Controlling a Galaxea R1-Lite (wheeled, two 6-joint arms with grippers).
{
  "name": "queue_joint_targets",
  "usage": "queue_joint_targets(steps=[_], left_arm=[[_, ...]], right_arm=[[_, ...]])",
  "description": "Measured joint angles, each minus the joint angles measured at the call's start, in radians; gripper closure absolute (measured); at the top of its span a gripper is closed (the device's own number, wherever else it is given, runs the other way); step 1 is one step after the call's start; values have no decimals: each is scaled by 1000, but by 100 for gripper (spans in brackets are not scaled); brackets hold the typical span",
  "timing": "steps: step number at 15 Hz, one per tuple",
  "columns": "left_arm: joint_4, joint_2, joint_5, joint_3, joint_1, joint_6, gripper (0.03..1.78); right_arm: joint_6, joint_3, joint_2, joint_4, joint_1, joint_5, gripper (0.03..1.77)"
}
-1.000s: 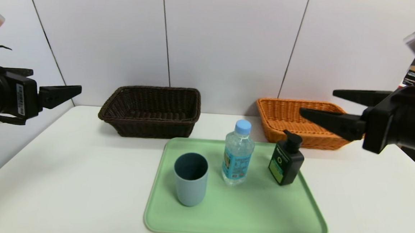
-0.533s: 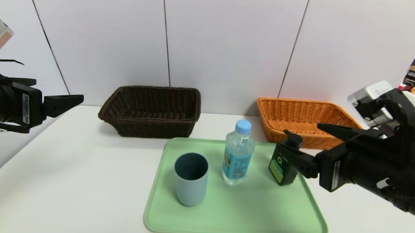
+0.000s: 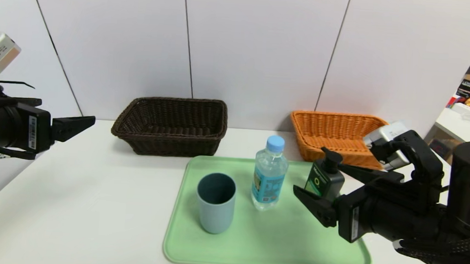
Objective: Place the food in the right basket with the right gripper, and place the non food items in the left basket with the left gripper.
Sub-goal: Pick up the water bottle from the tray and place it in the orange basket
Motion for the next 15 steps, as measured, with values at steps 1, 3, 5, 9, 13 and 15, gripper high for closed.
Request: queue_joint_targets(steps=[1, 3, 5, 9, 13, 15], left_arm=[[-1, 2, 1, 9, 0, -6, 12], [-28, 9, 4, 33, 0, -19, 12], [-92, 17, 12, 68, 0, -22, 12], [-172, 22, 38, 138, 0, -29, 12], [-173, 21, 39, 149, 0, -30, 12], [-173, 21, 39, 149, 0, -30, 12]], right_arm=[[36, 1, 24, -26, 1, 0, 9], [82, 2, 63, -61, 4, -1, 9], [90, 3, 91, -106, 9, -21, 9], [94, 6, 120, -153, 84, -174, 9], [98, 64, 179, -311, 119, -246, 9], [95, 96, 222, -416, 123, -251, 9]])
